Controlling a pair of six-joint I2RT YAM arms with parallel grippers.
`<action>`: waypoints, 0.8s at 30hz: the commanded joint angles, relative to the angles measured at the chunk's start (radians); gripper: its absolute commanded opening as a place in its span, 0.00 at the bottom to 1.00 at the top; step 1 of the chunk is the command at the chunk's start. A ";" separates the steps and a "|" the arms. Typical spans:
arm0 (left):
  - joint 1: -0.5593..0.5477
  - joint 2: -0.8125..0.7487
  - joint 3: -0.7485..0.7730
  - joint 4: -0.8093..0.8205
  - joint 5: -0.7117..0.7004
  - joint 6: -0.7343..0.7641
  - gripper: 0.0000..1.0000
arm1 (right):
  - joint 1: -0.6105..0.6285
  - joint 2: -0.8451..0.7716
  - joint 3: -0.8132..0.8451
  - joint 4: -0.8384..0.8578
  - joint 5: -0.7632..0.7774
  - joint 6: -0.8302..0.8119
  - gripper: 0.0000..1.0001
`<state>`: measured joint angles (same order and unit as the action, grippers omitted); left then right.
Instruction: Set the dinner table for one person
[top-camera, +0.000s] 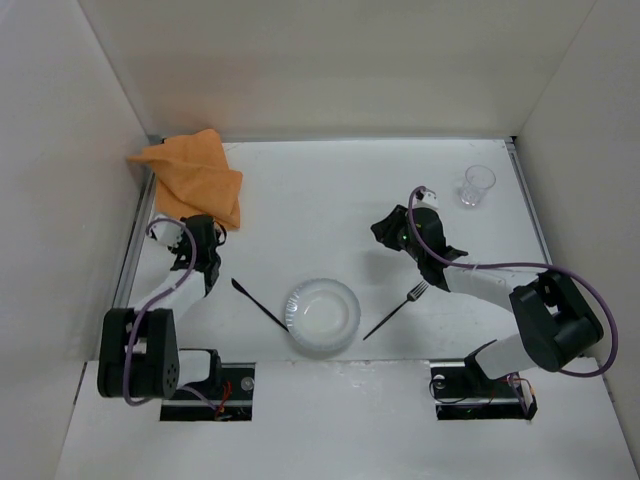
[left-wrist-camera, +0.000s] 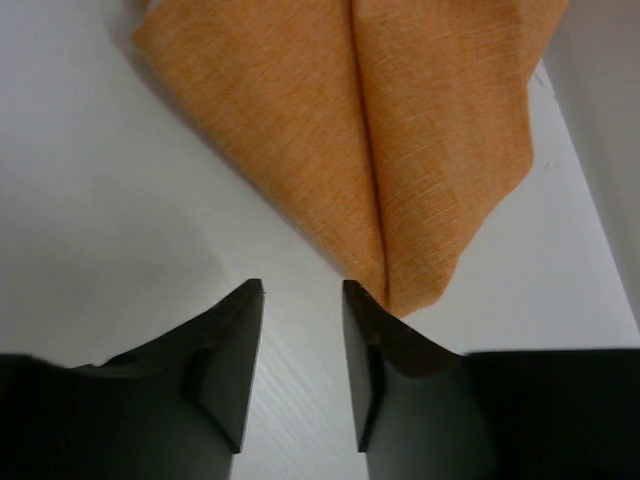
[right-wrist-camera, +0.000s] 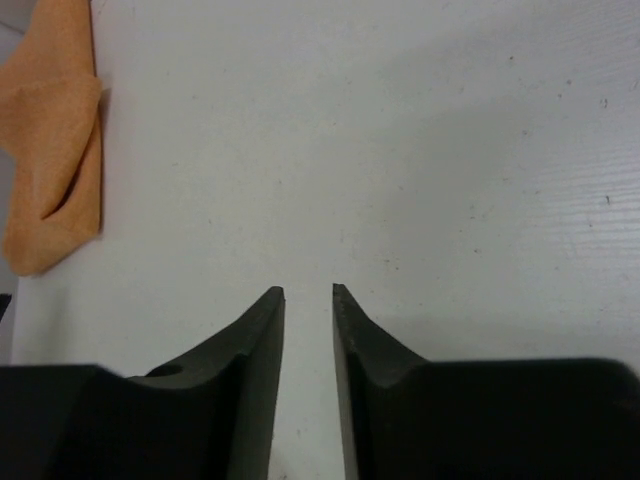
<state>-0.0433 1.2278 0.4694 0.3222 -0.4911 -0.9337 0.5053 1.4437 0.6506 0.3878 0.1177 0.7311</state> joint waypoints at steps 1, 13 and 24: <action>0.000 0.083 0.118 0.123 0.028 0.004 0.31 | 0.005 -0.014 0.012 0.057 -0.012 -0.016 0.35; -0.103 0.487 0.697 -0.147 0.042 0.438 0.38 | 0.008 0.000 0.014 0.059 -0.013 -0.015 0.44; -0.172 0.812 1.080 -0.342 -0.053 0.729 0.53 | 0.002 -0.011 0.003 0.063 -0.015 -0.010 0.45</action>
<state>-0.1963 2.0270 1.4498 0.0345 -0.4992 -0.3641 0.5053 1.4437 0.6506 0.3904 0.1116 0.7223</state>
